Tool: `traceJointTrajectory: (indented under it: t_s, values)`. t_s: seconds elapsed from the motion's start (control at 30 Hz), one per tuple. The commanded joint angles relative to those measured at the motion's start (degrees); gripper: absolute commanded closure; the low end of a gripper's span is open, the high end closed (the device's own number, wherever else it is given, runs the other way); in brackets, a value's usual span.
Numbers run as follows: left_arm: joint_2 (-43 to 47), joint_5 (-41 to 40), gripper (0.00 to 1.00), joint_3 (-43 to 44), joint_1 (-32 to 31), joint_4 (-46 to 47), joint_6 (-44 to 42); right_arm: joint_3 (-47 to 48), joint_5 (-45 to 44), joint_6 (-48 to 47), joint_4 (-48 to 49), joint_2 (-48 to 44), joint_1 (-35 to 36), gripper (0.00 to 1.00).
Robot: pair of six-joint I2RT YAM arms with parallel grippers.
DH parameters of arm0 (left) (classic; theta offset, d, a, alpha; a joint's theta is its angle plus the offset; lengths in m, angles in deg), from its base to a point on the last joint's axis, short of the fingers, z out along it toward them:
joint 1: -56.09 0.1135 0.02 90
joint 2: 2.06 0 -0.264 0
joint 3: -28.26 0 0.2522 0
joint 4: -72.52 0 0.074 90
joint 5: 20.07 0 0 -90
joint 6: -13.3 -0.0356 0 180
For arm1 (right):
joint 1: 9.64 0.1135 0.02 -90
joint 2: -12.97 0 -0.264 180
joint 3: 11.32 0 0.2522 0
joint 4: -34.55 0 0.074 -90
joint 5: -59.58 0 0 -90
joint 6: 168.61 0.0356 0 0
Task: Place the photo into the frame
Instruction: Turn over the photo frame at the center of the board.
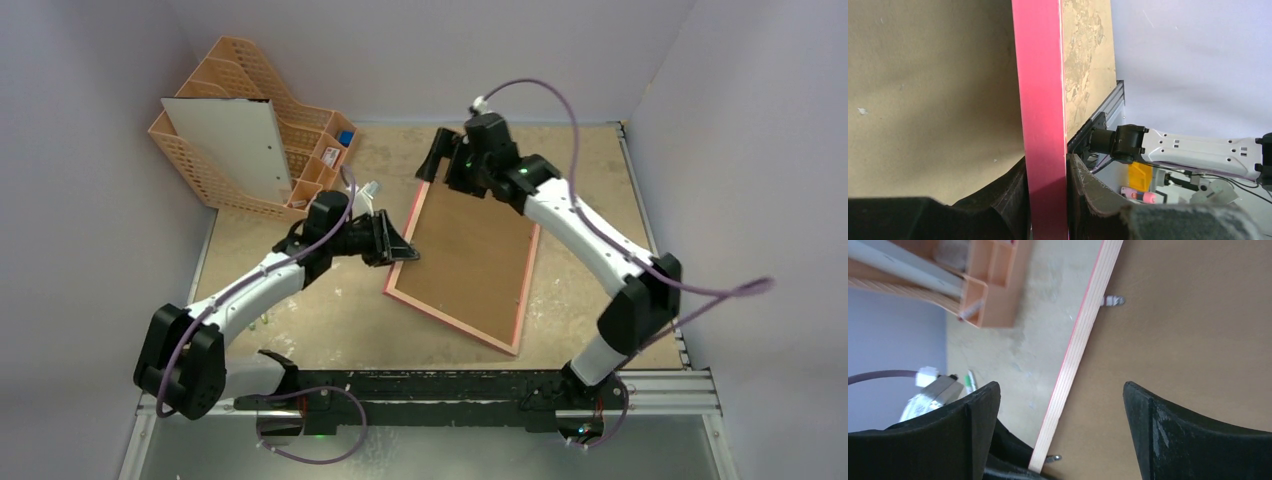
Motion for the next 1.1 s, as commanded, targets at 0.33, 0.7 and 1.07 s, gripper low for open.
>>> traceJointTrajectory:
  t_s: [0.33,0.7,1.07]
  values:
    - [-6.4,-10.11,1.0,38.31,1.56,-41.7,-33.73,-8.47,0.35,-2.39,8.29,-20.86,-6.75,0.01]
    - [-8.34,-12.15,1.0,51.32,1.51,-46.26,-42.71,-12.14,6.82,1.24,13.18,-19.15,-8.81,0.01]
    - [-5.46,-13.75,1.0,53.71,1.01,-42.06,-51.42,-11.17,19.93,5.63,19.34,-16.59,-9.93,0.02]
